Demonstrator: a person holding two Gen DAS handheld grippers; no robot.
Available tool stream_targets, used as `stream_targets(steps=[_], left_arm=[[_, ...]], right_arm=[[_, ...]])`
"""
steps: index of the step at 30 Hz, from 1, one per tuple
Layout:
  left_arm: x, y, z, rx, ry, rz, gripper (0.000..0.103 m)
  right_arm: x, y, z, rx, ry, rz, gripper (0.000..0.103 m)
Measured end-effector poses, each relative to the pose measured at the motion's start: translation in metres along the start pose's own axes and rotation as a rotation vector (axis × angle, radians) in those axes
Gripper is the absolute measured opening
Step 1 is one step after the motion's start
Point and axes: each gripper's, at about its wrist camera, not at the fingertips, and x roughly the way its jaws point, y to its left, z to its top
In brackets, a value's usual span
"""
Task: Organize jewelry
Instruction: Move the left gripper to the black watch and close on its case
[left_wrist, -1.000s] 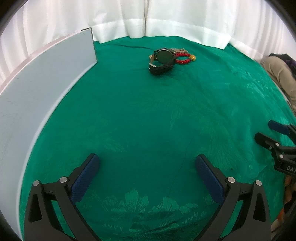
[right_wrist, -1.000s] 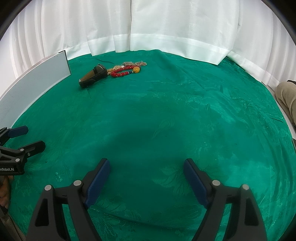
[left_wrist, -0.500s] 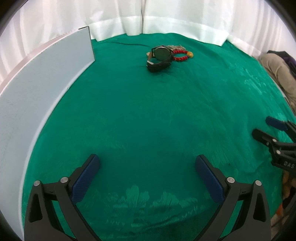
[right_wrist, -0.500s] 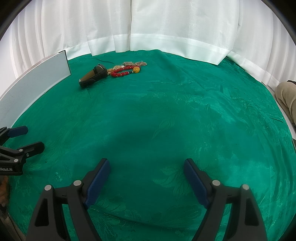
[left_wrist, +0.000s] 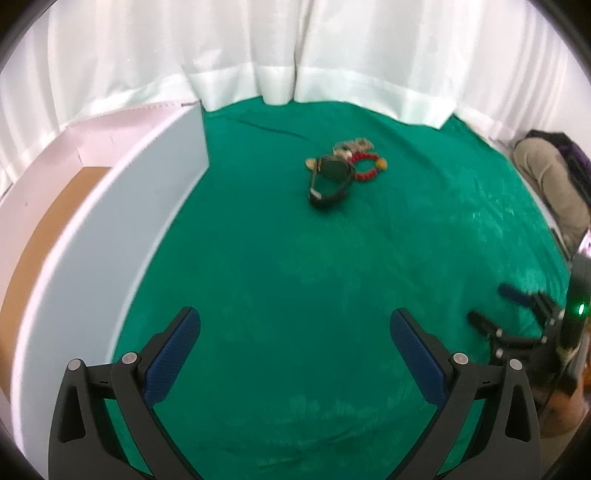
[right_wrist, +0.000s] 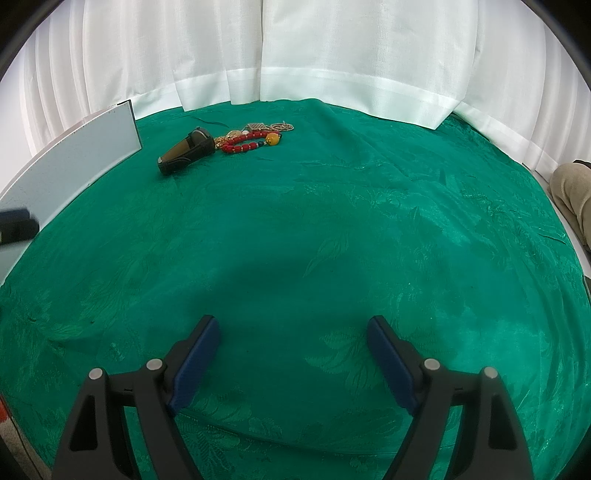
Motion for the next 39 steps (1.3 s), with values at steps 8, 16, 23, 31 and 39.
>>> stream_targets(steps=[8,16,23,31,39], left_arm=[[-0.003,0.001,0.035,-0.027,-0.026,-0.024,0.102],[0.009,-0.002,0.040,-0.040,-0.002,-0.028,0.102],[0.020,0.004,0.040,-0.050,0.025,-0.017,0.102],[0.024,0.026,0.059,-0.132,0.004,-0.060,0.102],[0.040,0.039,0.084,-0.178,-0.022,-0.153,0.102]], right_arm=[[0.000,0.000,0.000,0.000,0.000,0.000,0.084],[0.000,0.000,0.000,0.000,0.000,0.000,0.084],[0.000,0.000,0.000,0.000,0.000,0.000,0.084],[0.000,-0.001,-0.001,0.000,0.000,0.000,0.085],[0.000,-0.001,-0.001,-0.001,0.000,0.001,0.085]])
